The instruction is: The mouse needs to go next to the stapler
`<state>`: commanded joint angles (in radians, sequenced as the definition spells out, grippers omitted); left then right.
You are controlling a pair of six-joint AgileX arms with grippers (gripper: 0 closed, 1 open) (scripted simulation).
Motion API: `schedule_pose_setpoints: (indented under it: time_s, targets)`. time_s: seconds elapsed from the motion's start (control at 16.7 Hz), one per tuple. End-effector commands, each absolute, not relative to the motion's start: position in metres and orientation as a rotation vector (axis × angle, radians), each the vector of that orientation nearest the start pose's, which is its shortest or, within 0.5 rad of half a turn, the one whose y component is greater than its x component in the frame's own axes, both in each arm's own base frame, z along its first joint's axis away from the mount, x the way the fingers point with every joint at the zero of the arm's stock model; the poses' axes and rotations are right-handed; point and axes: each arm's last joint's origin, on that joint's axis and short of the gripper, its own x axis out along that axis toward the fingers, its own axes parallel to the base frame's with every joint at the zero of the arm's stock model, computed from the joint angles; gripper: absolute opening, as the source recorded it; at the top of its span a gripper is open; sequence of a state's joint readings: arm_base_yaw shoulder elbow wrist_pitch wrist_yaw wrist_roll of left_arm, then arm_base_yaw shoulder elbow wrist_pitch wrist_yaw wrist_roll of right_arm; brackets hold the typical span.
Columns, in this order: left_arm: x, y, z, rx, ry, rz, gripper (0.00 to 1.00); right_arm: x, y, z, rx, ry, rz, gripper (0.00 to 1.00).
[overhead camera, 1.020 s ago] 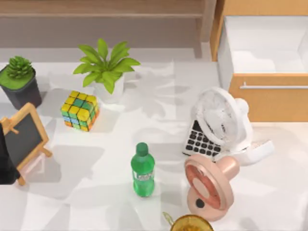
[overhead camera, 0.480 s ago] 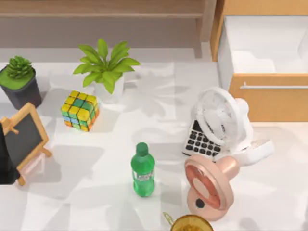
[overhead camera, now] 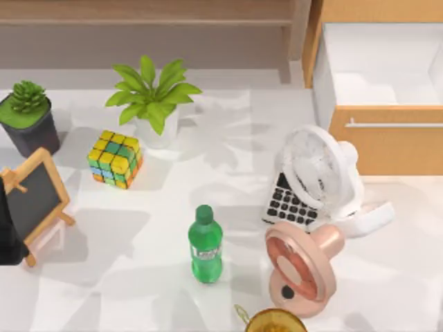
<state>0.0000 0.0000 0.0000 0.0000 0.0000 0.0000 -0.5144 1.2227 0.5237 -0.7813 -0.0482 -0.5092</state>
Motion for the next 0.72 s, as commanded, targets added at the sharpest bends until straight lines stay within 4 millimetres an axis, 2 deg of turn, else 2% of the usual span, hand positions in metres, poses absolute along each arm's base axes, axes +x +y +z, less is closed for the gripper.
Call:
schedule_pose_setpoints:
  time_s: [0.6,0.72]
  targets:
    - [0.1057,-0.0012,0.1600,0.000,0.000,0.000,1.00,0.1494,-0.0829,0.1375,0.004,1.468,-0.007,0.98]
    - [0.1057,-0.0012,0.1600,0.000,0.000,0.000,1.00,0.1494,-0.0829,0.1375,0.004,1.468,-0.007,1.00]
